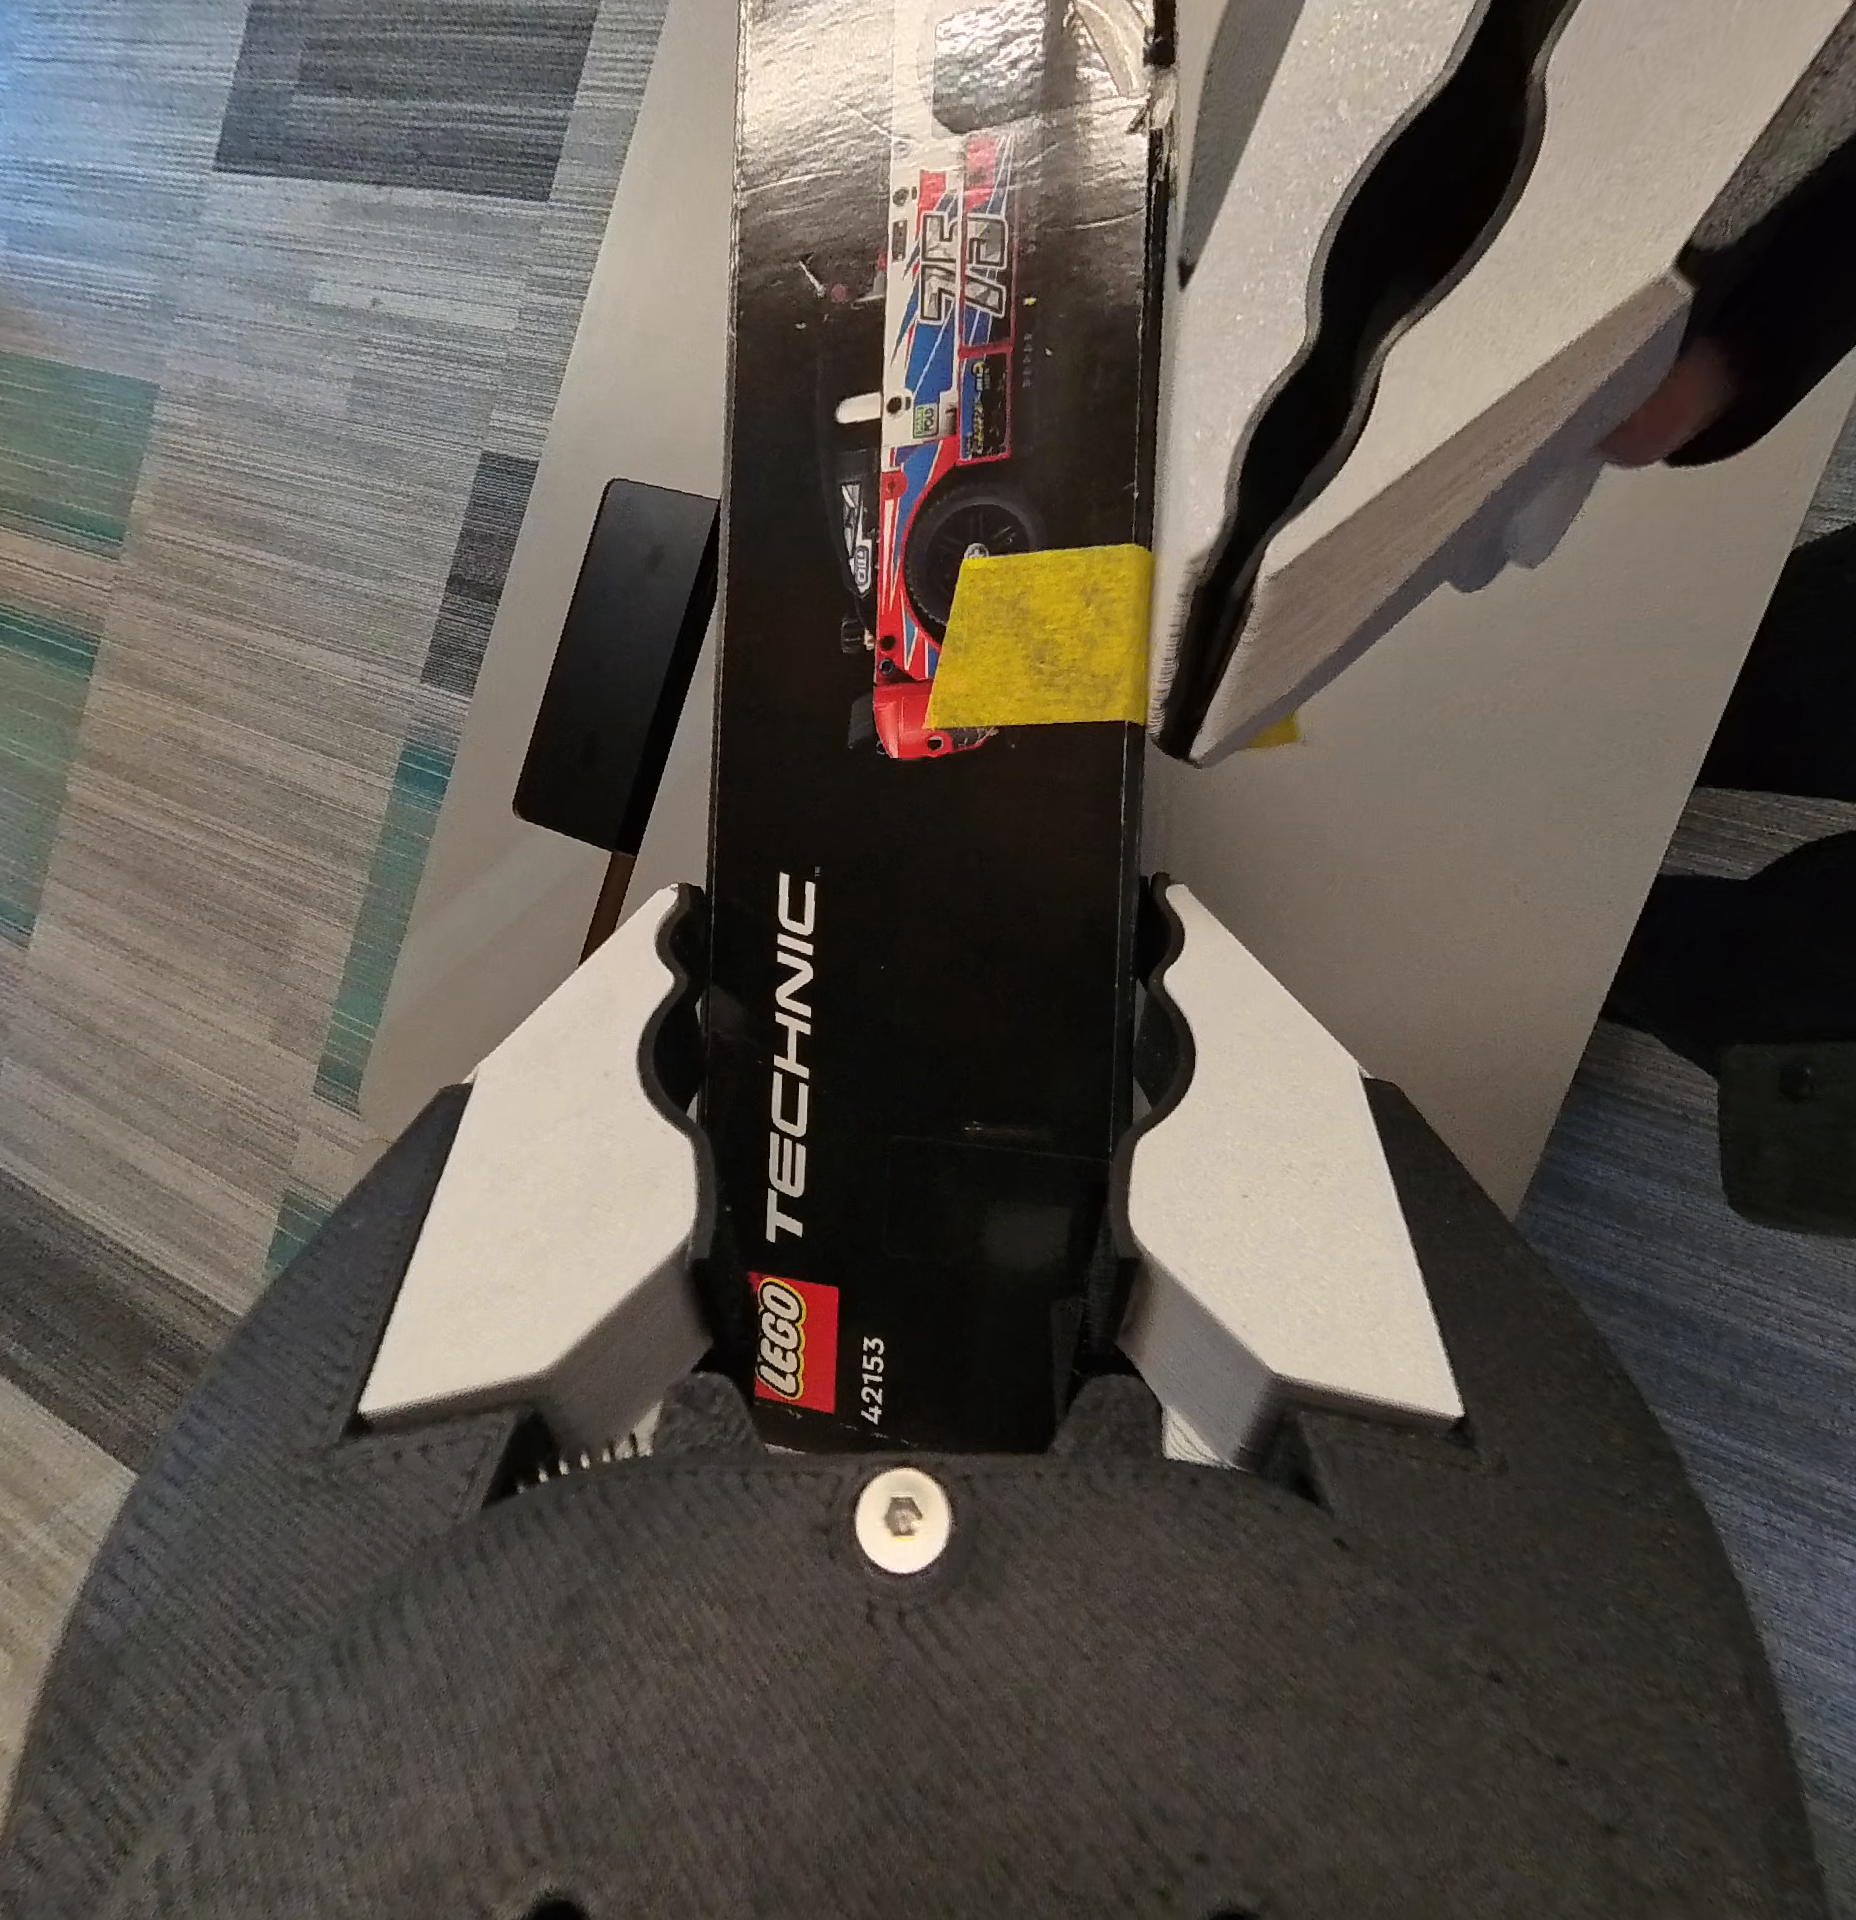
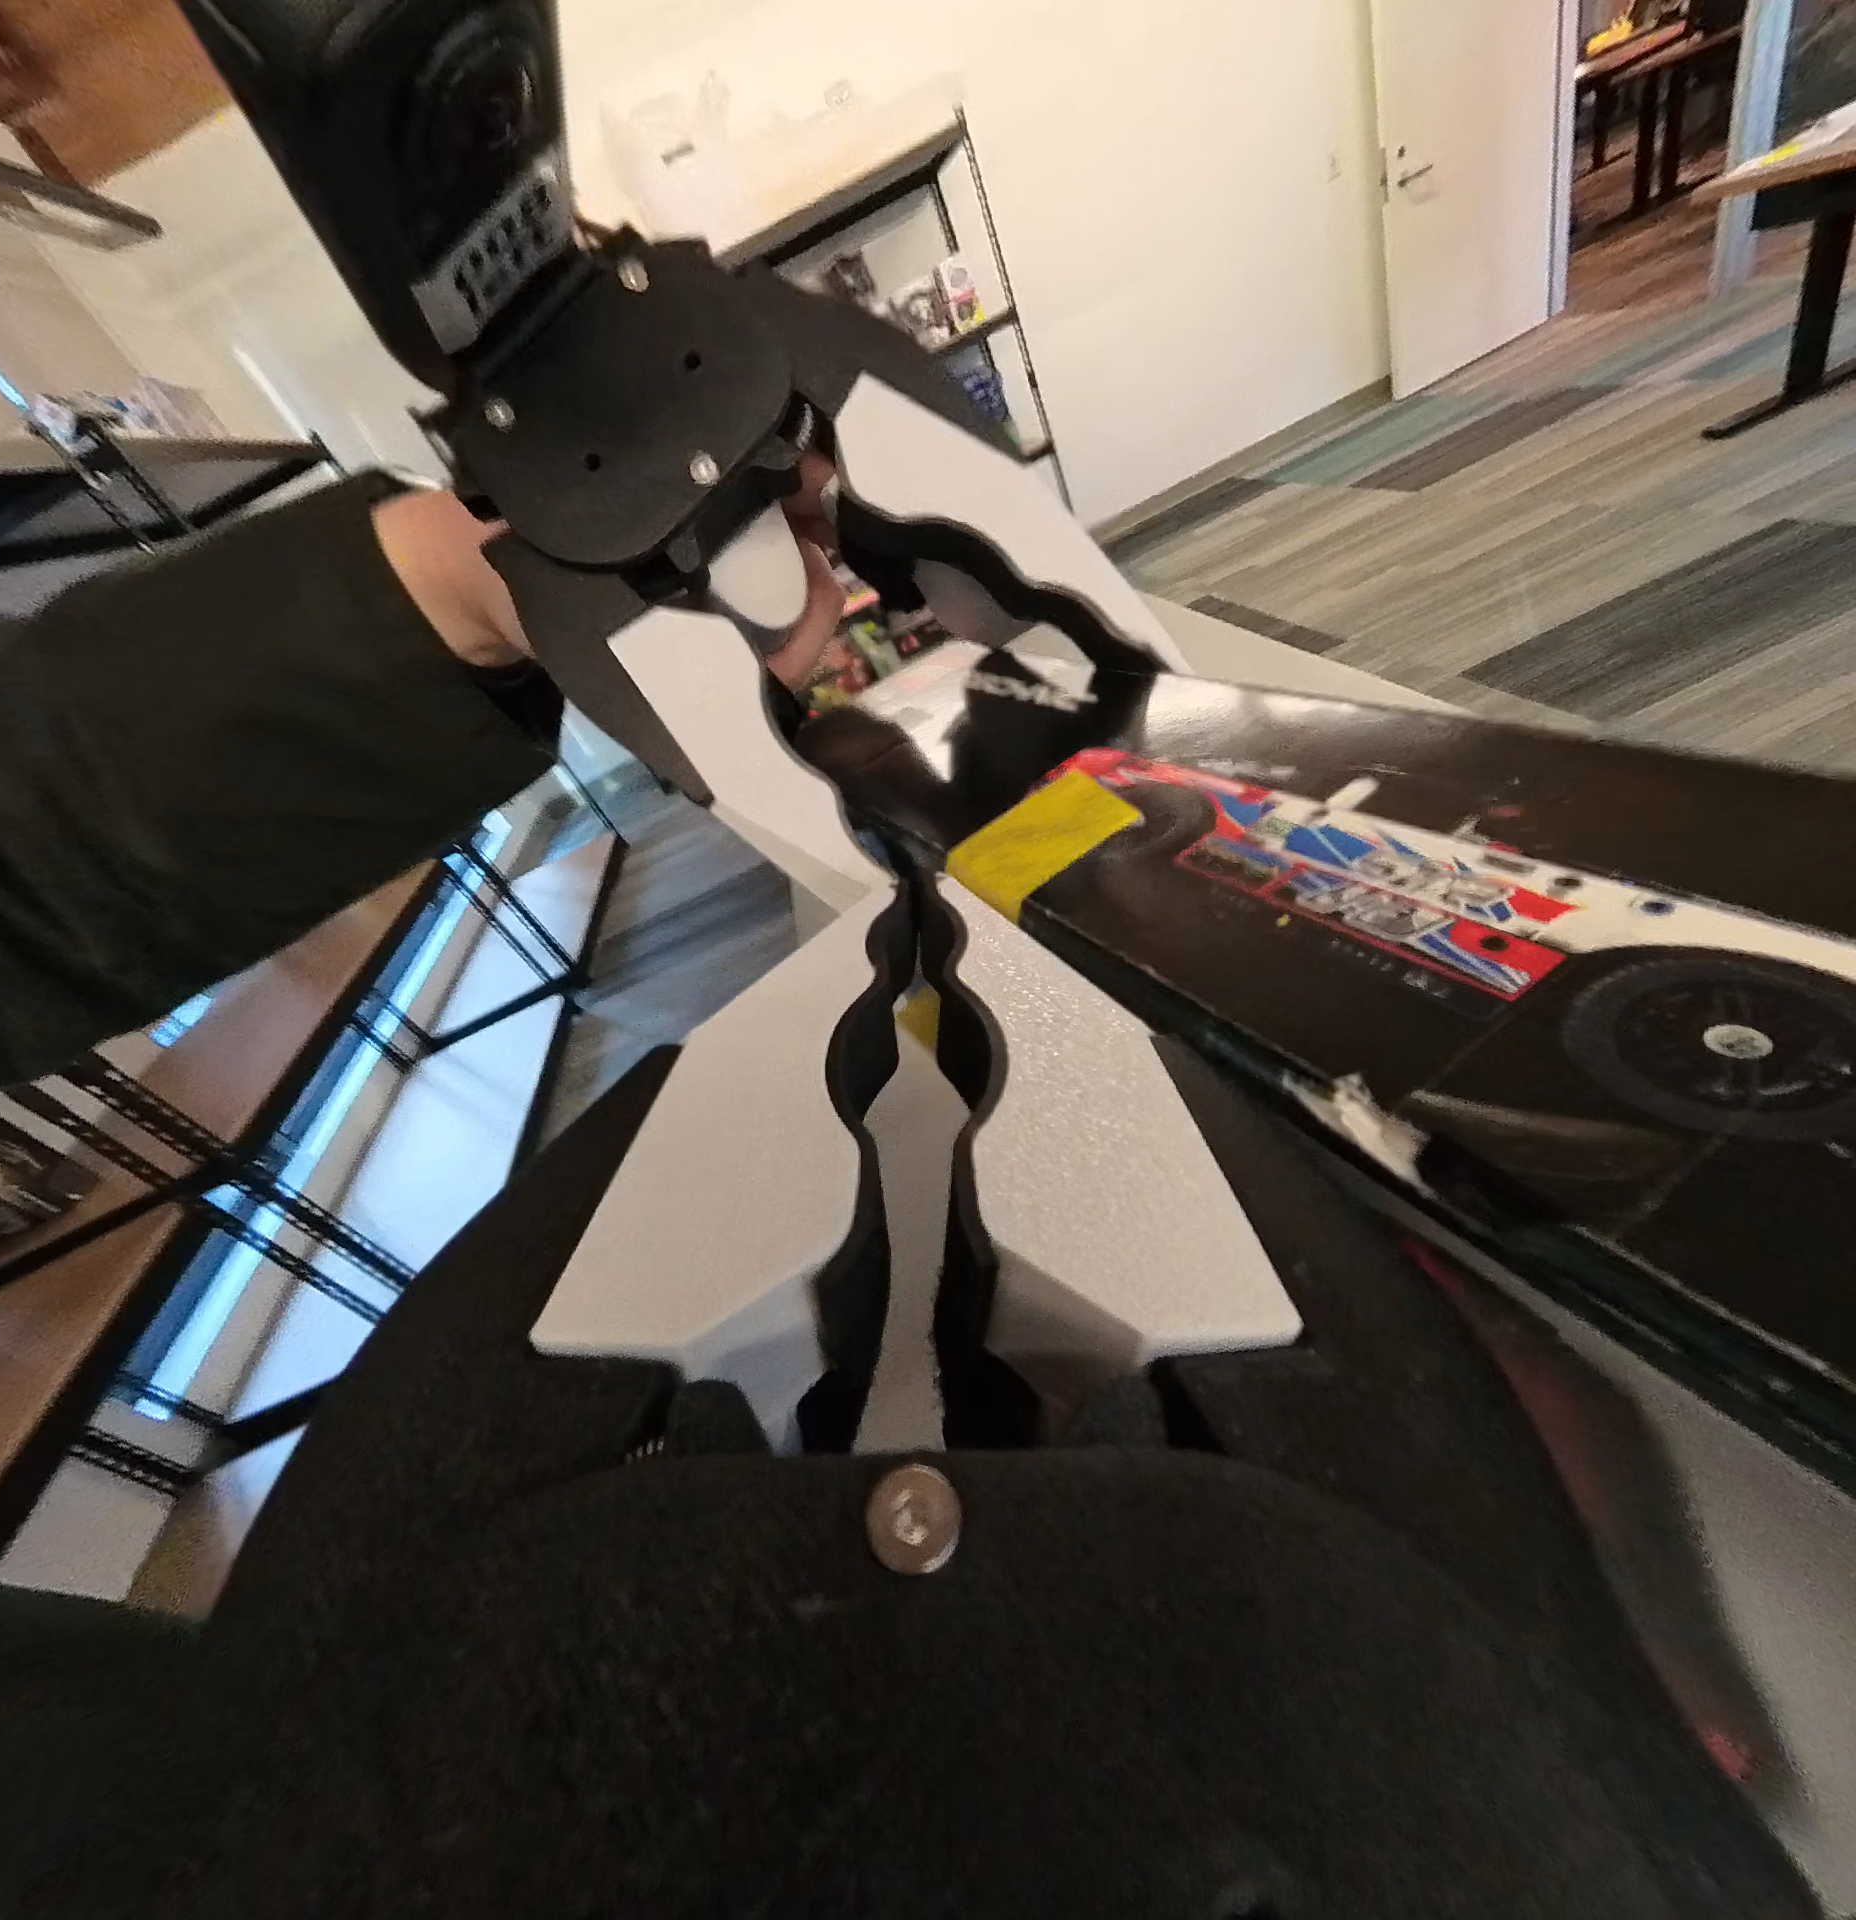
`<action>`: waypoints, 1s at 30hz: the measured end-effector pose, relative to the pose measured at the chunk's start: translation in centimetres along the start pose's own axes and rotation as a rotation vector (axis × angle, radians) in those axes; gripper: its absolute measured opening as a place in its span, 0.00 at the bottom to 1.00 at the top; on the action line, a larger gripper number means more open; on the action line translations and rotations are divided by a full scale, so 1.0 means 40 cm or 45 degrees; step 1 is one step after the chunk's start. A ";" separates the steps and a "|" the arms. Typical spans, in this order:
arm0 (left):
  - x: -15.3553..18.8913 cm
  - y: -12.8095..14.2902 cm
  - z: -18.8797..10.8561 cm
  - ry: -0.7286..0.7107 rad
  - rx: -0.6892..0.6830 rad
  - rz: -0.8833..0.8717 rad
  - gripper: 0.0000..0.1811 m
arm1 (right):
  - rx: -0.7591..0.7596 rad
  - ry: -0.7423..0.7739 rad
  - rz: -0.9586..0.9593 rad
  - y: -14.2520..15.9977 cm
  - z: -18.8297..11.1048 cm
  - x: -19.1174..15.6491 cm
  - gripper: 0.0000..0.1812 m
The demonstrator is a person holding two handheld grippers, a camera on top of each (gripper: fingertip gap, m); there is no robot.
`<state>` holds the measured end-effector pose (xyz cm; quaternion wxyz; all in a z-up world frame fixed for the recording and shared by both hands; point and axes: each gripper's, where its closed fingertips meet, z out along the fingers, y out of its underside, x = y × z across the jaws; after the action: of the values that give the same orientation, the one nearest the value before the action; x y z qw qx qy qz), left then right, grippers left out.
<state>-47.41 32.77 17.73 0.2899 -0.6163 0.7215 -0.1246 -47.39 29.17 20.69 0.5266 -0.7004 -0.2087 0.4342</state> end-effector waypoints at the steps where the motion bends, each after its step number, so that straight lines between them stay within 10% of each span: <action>1: -0.001 0.000 0.000 0.000 0.000 -0.001 0.46 | -0.030 0.016 -0.009 0.016 0.002 0.006 0.00; 16: -0.006 0.001 0.002 -0.004 0.004 0.008 0.46 | 0.023 0.021 0.180 0.106 -0.005 0.051 0.00; 21: -0.001 0.000 0.001 -0.008 0.009 0.013 0.46 | 0.167 -0.042 0.080 0.034 -0.013 -0.012 0.00; 30: 0.001 0.001 0.000 -0.015 0.005 0.011 0.46 | -0.095 0.024 0.020 0.099 -0.007 0.044 0.00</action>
<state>-47.43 32.75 17.70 0.2959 -0.6134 0.7221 -0.1212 -46.86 28.92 16.41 0.4985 -0.7254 -0.2142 0.4236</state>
